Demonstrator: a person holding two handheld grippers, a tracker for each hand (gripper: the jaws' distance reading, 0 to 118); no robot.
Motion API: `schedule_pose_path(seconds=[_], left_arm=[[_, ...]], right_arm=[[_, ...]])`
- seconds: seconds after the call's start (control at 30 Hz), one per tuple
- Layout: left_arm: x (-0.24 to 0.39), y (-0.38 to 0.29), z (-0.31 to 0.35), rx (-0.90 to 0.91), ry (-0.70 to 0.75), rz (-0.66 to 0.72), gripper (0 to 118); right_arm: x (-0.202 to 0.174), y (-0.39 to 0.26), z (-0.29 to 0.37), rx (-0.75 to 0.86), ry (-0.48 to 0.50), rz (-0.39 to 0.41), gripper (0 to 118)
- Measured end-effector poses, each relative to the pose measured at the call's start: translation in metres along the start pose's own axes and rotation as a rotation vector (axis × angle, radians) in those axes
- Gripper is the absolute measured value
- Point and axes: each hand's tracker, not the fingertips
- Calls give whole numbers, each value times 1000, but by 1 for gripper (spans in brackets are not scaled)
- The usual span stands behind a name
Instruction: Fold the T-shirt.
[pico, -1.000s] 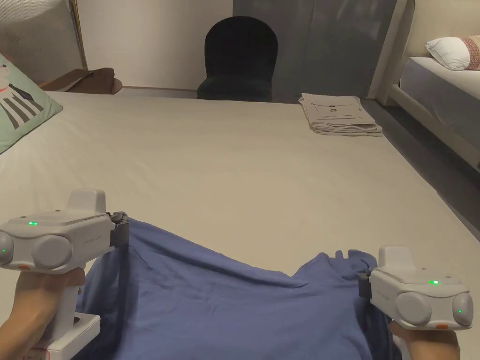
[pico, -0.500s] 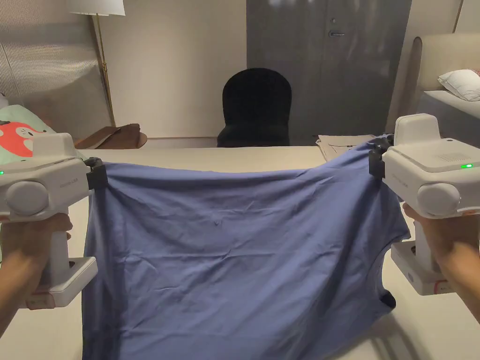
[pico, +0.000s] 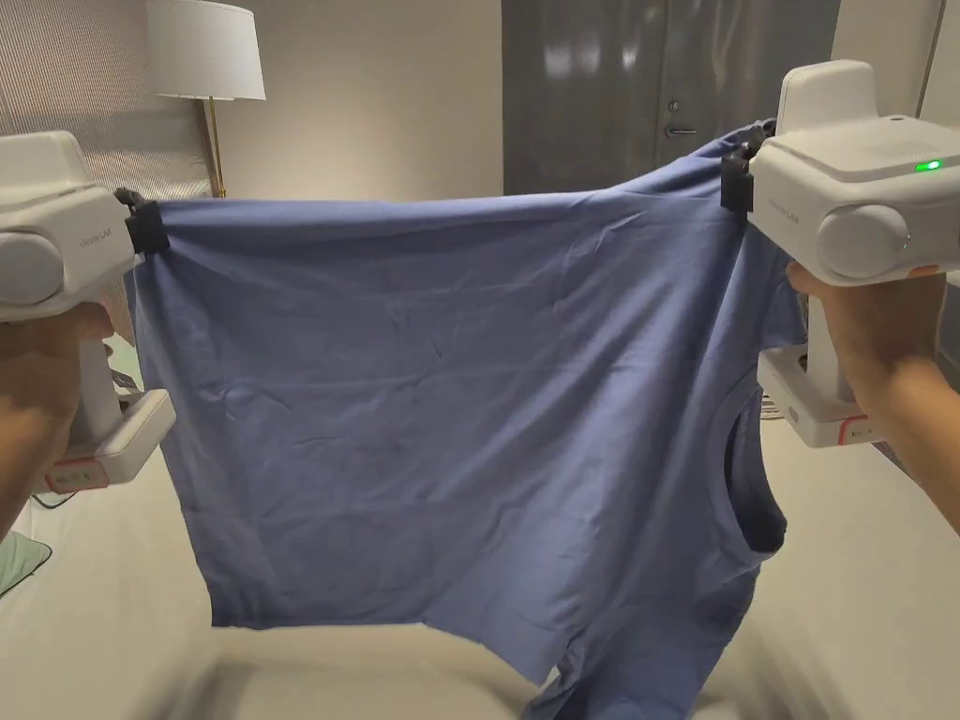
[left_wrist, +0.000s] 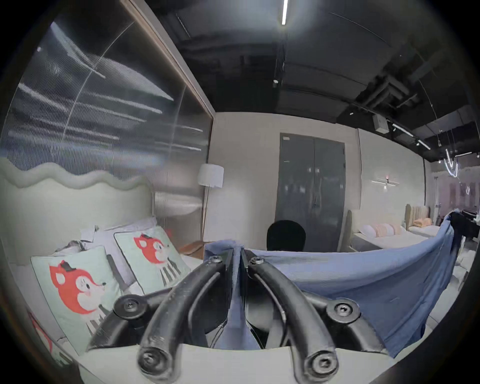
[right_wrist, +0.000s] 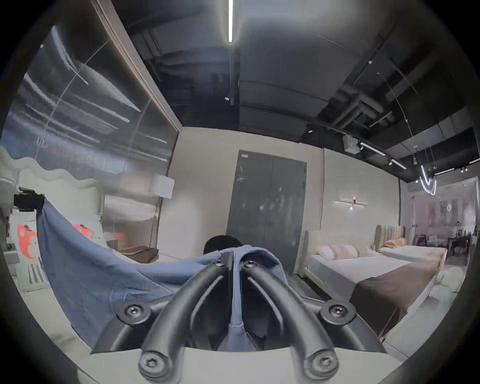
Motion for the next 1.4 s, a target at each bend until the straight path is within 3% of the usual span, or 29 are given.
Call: schedule_pose_path(seconds=[0.23, 0.47, 0.6, 0.97, 1.27, 1.4], left_arm=[[2, -39, -27, -4, -10, -16, 3], [-3, -138, -50, -185, -5, -75, 3], [-1, -193, -29, -288, 6, -41, 3], [-26, -292, 79, -480, 1, -45, 3], [-45, -314, 192, -565, -15, -38, 3], [-51, -312, 236, -587, -15, 2, 3]], right_arm=[[3, -38, -22, -47, 5, -12, 3], [0, -132, -27, -251, 27, -69, 3], [-3, -187, -14, -372, 50, -79, 3], [4, -275, 81, -572, 128, -134, 3], [11, -283, 192, -640, 155, -232, 3], [15, -278, 236, -671, 183, -236, 3]])
